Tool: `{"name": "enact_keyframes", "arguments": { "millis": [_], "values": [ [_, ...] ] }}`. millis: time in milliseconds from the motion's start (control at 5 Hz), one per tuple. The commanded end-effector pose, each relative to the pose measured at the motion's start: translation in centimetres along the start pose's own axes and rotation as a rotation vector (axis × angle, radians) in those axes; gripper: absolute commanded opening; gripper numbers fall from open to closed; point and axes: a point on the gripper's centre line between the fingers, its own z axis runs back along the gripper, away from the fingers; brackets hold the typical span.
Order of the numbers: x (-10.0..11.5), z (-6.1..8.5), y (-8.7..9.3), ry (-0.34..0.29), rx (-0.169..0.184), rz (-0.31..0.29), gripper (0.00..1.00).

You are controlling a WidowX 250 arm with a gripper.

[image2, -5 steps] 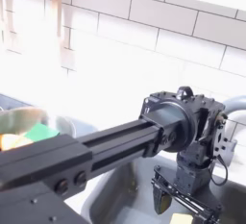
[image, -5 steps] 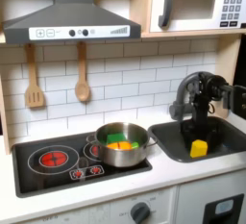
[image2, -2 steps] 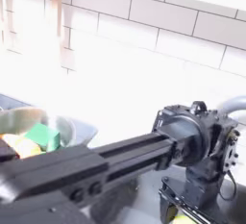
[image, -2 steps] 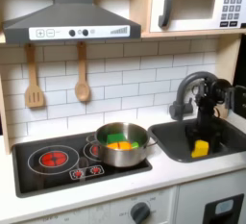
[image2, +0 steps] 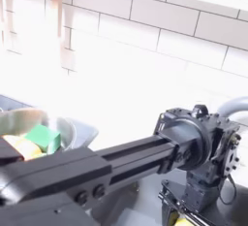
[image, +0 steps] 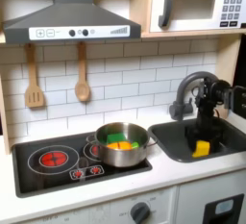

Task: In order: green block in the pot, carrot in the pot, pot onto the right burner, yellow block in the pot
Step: 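Take the yellow block out of the sink and put it in the pot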

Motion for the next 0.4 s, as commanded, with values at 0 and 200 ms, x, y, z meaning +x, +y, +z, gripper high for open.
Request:
{"name": "enact_keyframes", "arguments": {
  "millis": [0,200],
  "values": [
    [-0.16,-0.01,0.01,-0.002,0.001,0.024,0.0],
    [-0.01,0.27,-0.02,-0.013,-0.004,0.033,0.0]
  ]
}}
